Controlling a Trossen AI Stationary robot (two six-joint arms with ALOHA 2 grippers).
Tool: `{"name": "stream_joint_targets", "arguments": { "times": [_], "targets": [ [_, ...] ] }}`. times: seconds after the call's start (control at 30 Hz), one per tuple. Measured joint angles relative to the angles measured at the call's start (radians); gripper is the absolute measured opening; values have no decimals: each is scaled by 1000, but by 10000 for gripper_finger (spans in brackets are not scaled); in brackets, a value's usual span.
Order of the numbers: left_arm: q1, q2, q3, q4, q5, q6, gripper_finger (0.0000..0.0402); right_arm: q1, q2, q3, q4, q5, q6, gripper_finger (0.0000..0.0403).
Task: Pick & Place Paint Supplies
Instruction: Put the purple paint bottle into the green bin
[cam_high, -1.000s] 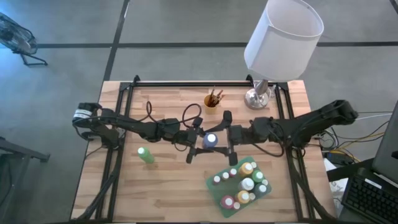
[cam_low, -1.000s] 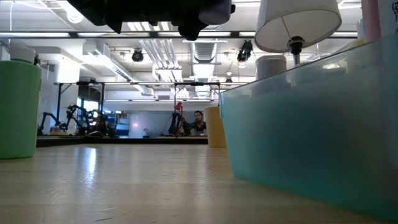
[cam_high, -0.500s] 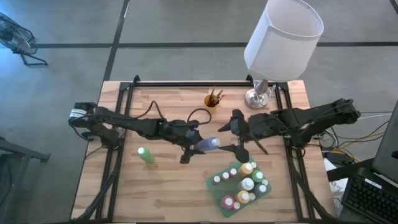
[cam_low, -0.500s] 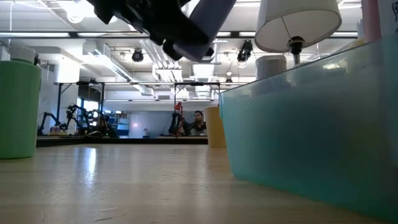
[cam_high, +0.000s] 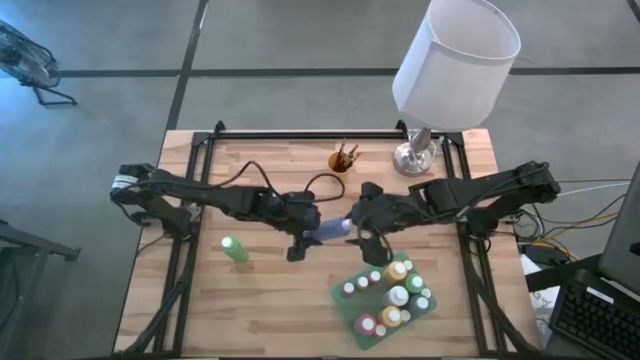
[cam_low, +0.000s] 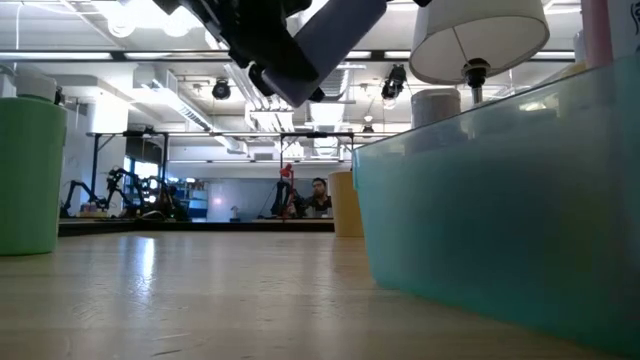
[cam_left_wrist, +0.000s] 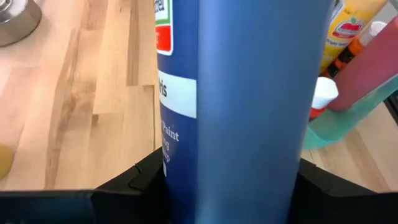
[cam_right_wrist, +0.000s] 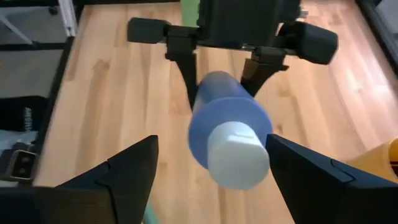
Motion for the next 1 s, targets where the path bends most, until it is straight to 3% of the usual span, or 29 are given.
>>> {"name": "stream_joint_targets", "arguments": {
  "times": [0.1,1.0],
  "targets": [
    [0,0,5,-26,0,0,217,0,3,2,0,45,-10,281],
    [1,0,29,-33,-2,30,217,0,-1,-9,9,94,-19,182]
  ]
}}
